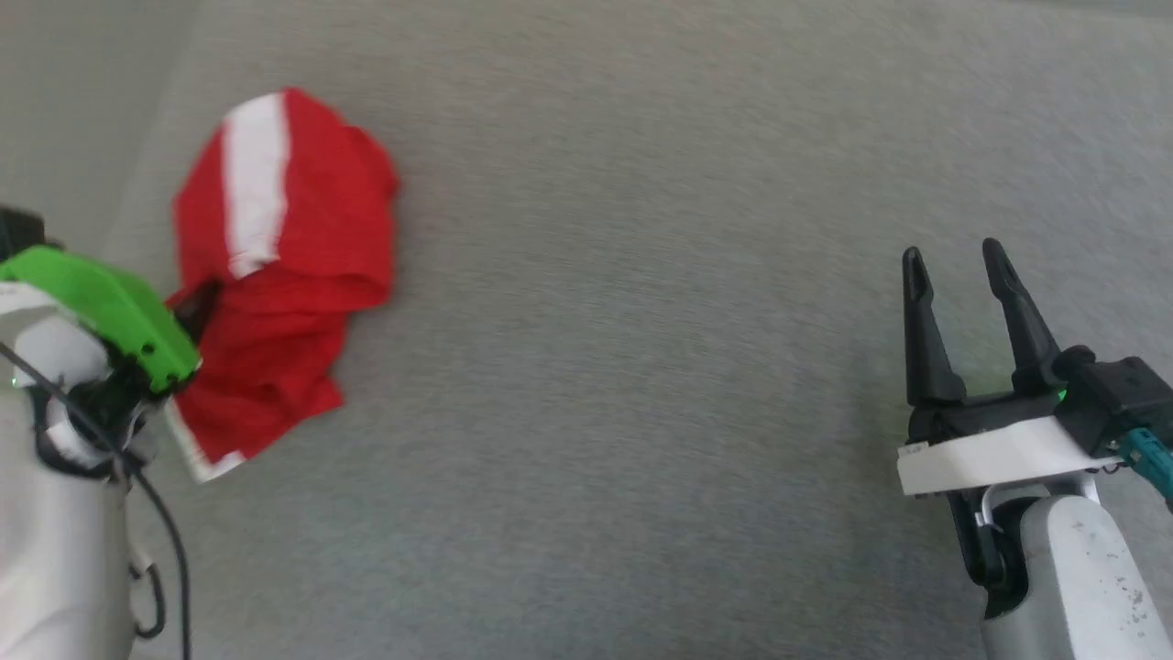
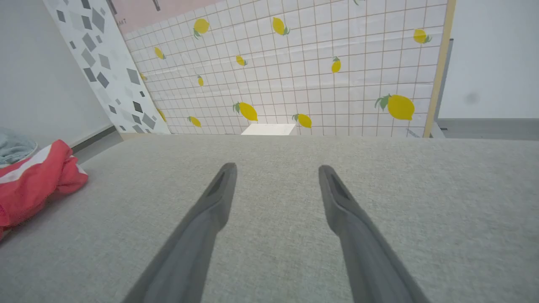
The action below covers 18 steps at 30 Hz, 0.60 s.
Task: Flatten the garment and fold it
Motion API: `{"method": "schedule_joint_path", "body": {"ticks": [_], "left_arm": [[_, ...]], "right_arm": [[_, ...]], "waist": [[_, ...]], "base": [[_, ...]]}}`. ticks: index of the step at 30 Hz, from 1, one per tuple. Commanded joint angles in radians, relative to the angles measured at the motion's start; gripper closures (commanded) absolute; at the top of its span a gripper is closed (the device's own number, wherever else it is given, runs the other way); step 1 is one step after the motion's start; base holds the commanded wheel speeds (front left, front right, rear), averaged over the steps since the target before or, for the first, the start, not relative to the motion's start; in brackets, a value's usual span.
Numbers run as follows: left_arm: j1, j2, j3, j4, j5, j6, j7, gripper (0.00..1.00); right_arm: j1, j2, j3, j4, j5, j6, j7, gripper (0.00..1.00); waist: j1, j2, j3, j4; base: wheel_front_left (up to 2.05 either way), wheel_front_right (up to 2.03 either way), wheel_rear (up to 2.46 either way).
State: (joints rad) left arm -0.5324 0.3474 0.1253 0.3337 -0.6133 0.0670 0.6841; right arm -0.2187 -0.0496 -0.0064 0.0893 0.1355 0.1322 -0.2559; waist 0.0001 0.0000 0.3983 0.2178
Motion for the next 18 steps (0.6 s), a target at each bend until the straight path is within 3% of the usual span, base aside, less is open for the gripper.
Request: {"method": "schedule_joint_path", "body": {"ticks": [1,6,9,10,11,12,15,18], "left_arm": [[0.032,0.017,0.006,-0.001,-0.010,0.026,0.046,0.00],[0.118,0.042,0.008,-0.060,-0.005,0.127,0.212,0.00],[0.159,0.041,0.008,-0.100,-0.019,0.158,0.285,0.00],[0.173,0.041,0.004,-0.125,-0.019,0.164,0.303,0.39],[0.181,0.046,0.002,-0.147,-0.015,0.161,0.302,0.65],[0.185,0.056,0.004,-0.175,-0.002,0.153,0.273,1.00],[0.173,0.078,0.019,-0.213,0.058,0.124,0.098,1.00],[0.144,0.069,0.055,-0.219,0.122,0.118,-0.166,1.00]], "right_arm": [[-0.020,-0.001,0.001,-0.004,0.010,-0.002,-0.005,0.00],[-0.026,-0.001,0.006,-0.008,0.025,-0.002,-0.006,0.00],[-0.029,-0.001,0.010,-0.006,0.033,-0.002,-0.006,0.00],[-0.029,-0.001,0.011,-0.005,0.035,-0.002,-0.006,0.00],[-0.029,-0.001,0.011,-0.004,0.036,-0.002,-0.006,0.00],[-0.027,-0.001,0.010,-0.003,0.038,-0.002,-0.006,0.00],[-0.022,-0.001,0.005,0.001,0.041,-0.002,-0.006,0.00],[-0.002,-0.001,-0.003,0.008,0.042,-0.002,-0.006,0.00]], "waist": [[-0.0001,0.0000,0.151,-0.173],[-0.0001,0.0000,0.157,-0.201],[-0.0001,0.0000,0.148,-0.205],[-0.0001,0.0000,0.142,-0.204],[-0.0001,0.0000,0.135,-0.203],[-0.0001,0.0000,0.126,-0.201],[-0.0001,0.0000,0.087,-0.194],[-0.0001,0.0000,0.023,-0.188]], "base": [[0.00,0.00,0.00],[0.00,0.00,0.00],[0.00,0.00,0.00],[0.00,0.00,0.00],[0.00,0.00,0.00],[0.00,0.00,0.00],[0.00,0.00,0.00],[0.00,0.00,0.00]]}}
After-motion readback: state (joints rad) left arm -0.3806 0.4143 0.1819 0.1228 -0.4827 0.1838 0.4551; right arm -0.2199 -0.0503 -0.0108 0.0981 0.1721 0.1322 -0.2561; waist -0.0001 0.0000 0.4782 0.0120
